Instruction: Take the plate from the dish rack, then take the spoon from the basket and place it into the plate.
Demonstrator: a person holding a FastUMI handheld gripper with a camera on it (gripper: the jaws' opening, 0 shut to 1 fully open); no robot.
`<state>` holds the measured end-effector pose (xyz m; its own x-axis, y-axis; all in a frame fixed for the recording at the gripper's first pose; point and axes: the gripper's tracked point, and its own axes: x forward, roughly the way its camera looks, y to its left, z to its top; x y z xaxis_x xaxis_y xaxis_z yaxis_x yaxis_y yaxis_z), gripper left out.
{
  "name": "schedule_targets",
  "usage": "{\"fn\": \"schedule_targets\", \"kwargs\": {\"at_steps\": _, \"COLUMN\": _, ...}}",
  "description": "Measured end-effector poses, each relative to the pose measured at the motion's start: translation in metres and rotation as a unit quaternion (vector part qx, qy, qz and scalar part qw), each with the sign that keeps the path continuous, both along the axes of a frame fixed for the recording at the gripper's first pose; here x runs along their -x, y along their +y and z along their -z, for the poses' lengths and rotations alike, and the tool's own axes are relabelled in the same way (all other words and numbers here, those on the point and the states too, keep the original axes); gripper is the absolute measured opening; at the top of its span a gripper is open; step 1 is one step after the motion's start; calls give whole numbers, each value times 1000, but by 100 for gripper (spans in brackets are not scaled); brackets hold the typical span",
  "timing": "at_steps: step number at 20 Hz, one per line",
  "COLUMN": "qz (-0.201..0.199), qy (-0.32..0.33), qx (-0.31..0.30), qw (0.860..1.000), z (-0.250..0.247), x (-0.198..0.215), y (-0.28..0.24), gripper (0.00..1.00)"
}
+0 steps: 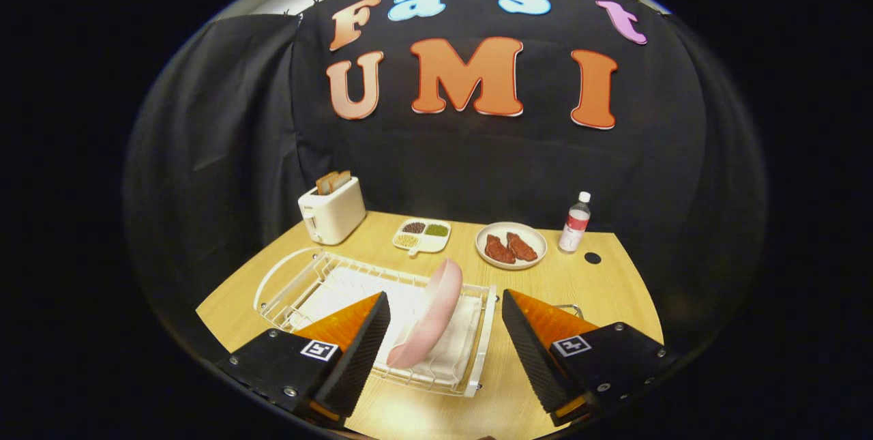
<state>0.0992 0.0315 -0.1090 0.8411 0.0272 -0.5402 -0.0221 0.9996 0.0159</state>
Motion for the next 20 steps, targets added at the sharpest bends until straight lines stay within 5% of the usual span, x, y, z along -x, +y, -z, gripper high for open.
{"fn": "schedule_targets", "kwargs": {"at_steps": 7, "qz": -30, "qy": 88, "qx": 18, "qw": 995, "z": 30, "x": -12, "y": 19, "gripper": 96}}
{"fn": "schedule_targets", "kwargs": {"at_steps": 14, "qz": 0, "qy": 152, "qx": 6, "qw": 988, "z": 58, "x": -37, "y": 8, "gripper": 92}}
{"fn": "schedule_targets", "kwargs": {"at_steps": 20, "qz": 20, "qy": 224, "qx": 0, "qw": 974, "z": 77, "x": -64, "y": 5, "gripper": 74}}
